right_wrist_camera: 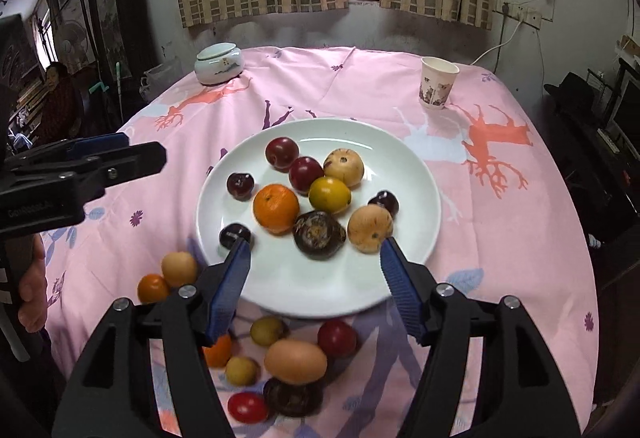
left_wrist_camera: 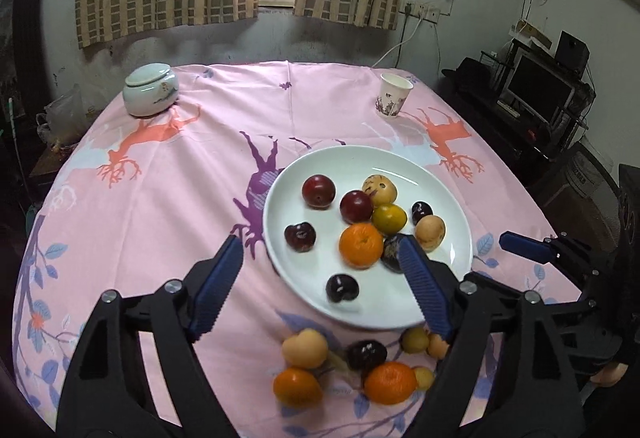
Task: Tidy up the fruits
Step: 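Withdraw both tools and grasp an orange with the right tool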
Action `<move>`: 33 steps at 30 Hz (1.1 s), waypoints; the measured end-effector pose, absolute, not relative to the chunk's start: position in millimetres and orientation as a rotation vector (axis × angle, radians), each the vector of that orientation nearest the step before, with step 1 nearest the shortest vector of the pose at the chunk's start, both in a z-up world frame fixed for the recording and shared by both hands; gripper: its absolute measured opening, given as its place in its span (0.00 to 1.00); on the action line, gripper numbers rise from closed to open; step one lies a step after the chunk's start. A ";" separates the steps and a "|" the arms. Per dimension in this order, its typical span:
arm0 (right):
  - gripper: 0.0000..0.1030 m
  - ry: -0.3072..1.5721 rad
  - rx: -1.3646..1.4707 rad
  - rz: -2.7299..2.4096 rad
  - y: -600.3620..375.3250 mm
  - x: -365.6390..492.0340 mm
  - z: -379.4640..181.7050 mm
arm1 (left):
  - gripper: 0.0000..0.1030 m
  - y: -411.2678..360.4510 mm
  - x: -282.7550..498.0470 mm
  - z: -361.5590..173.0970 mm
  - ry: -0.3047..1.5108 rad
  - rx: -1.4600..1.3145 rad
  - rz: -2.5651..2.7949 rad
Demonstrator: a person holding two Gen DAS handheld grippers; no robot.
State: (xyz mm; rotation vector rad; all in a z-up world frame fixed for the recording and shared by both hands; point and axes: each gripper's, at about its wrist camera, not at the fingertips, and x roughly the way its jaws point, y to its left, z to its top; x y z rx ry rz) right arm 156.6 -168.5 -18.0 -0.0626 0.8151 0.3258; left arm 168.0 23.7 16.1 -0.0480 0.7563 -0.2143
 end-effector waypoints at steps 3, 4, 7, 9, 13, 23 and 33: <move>0.66 0.853 -0.040 0.349 -170.9 125.4 -24.2 | 0.88 36.2 129.1 7.8 0.733 -0.059 -0.172; 0.66 0.868 -0.032 0.356 -170.4 115.3 -27.6 | 0.89 40.1 118.0 3.5 0.729 -0.060 -0.152; 0.66 0.903 0.003 0.392 -166.8 91.3 -36.7 | 0.89 46.3 88.9 -14.5 0.730 -0.052 -0.106; 0.66 0.916 0.022 0.426 -159.1 78.9 -42.7 | 0.89 49.6 77.7 -27.7 0.746 -0.043 -0.084; 0.66 0.937 -0.037 0.492 -129.4 69.2 -54.0 | 0.89 57.5 67.9 -47.8 0.793 -0.029 -0.052; 0.66 0.975 -0.154 0.496 -88.0 105.6 -79.7 | 0.89 96.5 61.1 -53.6 0.807 -0.100 0.014; 0.44 0.987 -0.015 0.497 -104.0 110.7 -71.2 | 0.89 83.1 70.7 -63.5 0.857 -0.105 -0.038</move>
